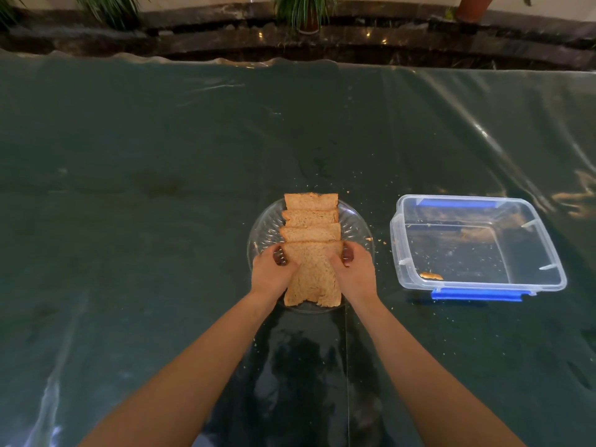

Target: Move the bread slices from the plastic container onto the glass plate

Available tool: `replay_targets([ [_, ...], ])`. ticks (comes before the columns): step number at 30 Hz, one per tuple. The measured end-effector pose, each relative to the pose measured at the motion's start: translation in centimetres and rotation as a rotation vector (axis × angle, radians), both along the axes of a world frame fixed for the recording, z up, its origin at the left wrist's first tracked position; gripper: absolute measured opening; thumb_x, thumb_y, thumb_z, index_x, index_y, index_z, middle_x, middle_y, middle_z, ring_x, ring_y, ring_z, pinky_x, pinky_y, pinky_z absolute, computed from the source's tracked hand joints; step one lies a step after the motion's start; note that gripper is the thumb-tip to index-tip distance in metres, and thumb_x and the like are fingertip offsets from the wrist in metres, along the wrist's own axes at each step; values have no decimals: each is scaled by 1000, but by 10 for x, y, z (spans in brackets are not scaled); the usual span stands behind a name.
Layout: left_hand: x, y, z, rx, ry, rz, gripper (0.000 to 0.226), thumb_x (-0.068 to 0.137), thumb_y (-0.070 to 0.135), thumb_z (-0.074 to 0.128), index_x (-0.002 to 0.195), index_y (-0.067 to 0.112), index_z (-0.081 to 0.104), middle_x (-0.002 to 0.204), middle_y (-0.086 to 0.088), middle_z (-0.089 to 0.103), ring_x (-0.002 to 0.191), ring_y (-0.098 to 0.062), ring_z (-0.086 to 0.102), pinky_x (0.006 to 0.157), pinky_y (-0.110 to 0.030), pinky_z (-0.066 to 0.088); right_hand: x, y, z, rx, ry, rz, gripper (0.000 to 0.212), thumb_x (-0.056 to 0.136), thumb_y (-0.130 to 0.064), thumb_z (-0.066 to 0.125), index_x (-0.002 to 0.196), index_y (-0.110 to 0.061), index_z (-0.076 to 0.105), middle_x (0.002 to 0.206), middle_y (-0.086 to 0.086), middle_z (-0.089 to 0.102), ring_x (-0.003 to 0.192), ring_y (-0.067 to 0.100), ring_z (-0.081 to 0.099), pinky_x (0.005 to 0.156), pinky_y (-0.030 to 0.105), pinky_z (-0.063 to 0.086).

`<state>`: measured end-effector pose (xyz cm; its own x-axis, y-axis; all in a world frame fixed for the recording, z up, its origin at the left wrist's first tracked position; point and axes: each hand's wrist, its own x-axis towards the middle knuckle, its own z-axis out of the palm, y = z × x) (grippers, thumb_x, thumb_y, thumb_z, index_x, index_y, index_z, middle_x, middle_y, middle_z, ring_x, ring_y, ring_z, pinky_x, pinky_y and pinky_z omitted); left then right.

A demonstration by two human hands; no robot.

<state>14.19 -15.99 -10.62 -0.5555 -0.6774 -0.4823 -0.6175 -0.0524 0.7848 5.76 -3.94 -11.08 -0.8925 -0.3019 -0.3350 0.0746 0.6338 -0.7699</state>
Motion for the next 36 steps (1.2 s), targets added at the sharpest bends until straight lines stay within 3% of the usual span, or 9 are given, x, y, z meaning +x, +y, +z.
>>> replay_targets([
  [2, 6, 3, -1, -28, -22, 3, 46, 81, 17, 67, 126, 13, 58, 109, 0, 65, 96, -15, 64, 81, -30, 55, 9, 5, 1, 68, 65, -15, 37, 86, -26, 61, 113, -2, 57, 108, 9, 59, 105, 24, 54, 91, 35, 46],
  [4, 9, 7, -1, -45, -16, -5, 46, 81, 12, 65, 127, 12, 57, 92, 9, 63, 76, 0, 60, 61, -14, 46, 18, 9, 2, 134, 123, -17, 38, 86, -27, 62, 115, -3, 54, 115, 11, 56, 110, 25, 50, 94, 35, 43],
  [6, 10, 10, 1, -54, -34, -3, 46, 83, 9, 62, 128, 11, 55, 91, 8, 63, 72, 1, 56, 55, -9, 39, 23, 10, 2, 147, 130, -2, 32, 87, -23, 62, 111, -4, 52, 116, 12, 54, 101, 20, 49, 83, 29, 42],
  [9, 10, 12, 2, -15, -63, 7, 50, 86, 10, 59, 135, 12, 48, 98, 4, 61, 86, -9, 57, 66, -20, 45, 22, 11, 2, 138, 92, 29, 21, 86, -15, 60, 101, -3, 51, 112, 13, 52, 81, 12, 42, 71, 23, 36],
  [17, 15, 14, 3, 35, -53, 2, 46, 89, 10, 56, 135, 14, 49, 97, -2, 63, 99, -26, 66, 87, -45, 56, 20, 14, -2, 65, 103, 31, 19, 85, -9, 60, 102, -6, 55, 109, 11, 54, 69, 4, 41, 59, 11, 33],
  [21, 16, 14, 3, 15, -64, -31, 44, 90, 12, 56, 134, 15, 51, 91, 0, 63, 99, -27, 66, 88, -48, 55, 23, 14, -5, 63, 96, 25, 19, 85, -8, 59, 103, -6, 55, 109, 11, 54, 77, 9, 45, 70, 21, 39],
  [25, 14, 13, 5, -12, -78, -55, 44, 91, 12, 54, 134, 17, 50, 80, 7, 57, 94, -28, 66, 86, -49, 56, 22, 14, -7, 69, 112, 29, 17, 86, -8, 59, 103, -7, 56, 109, 10, 54, 79, 10, 46, 72, 23, 40],
  [31, 12, 14, 9, -70, -91, -85, 41, 88, 12, 54, 129, 15, 53, 95, -2, 62, 98, -30, 65, 86, -46, 56, 21, 14, -6, 89, 143, 59, 18, 88, -7, 56, 106, -5, 55, 114, 12, 54, 83, 12, 46, 74, 24, 40],
  [36, 16, 10, 16, -106, -123, -146, 40, 85, 13, 57, 125, 15, 56, 112, -5, 69, 108, -25, 63, 76, -26, 47, 18, 16, 3, 138, 114, 117, 24, 87, -14, 57, 109, -4, 54, 119, 14, 53, 90, 18, 50, 81, 29, 43],
])
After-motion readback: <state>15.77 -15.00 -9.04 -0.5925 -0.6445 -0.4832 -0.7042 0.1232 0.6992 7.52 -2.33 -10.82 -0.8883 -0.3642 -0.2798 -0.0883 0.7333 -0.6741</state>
